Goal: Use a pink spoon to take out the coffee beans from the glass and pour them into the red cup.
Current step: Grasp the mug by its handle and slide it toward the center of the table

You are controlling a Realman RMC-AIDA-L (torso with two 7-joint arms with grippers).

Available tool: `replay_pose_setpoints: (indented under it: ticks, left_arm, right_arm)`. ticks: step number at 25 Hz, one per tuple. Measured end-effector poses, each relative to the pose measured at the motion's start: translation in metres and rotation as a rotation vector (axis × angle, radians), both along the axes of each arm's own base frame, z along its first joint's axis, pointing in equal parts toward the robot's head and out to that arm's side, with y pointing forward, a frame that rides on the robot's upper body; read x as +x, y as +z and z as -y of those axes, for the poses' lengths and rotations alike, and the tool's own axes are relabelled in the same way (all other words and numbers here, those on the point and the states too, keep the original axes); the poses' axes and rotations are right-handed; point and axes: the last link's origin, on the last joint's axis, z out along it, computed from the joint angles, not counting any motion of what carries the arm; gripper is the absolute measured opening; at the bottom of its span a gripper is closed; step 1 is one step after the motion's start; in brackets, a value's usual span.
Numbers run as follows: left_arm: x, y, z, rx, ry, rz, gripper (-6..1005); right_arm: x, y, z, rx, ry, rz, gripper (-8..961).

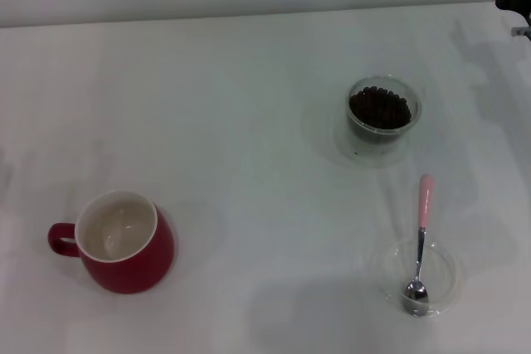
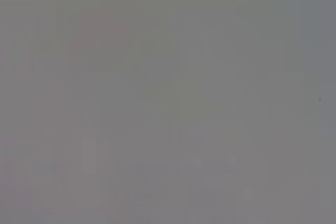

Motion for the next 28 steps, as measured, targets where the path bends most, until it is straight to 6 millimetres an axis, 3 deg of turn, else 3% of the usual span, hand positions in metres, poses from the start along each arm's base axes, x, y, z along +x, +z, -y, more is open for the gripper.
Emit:
replay_pose_setpoints:
  ticks: [14,28]
  left_arm:
    - [-0.001,0.002,0.007,-0.007,-0.025,-0.029,880]
    - [-0.008,-0.002,0.062,-0.017,-0.044,-0.044,879]
  right_arm:
    - [0.001,-0.001,0.000,-0.001,-0.006,-0.003,872]
    - [-0.006,0.008,-0.009,0.038,0.005,-0.020,872]
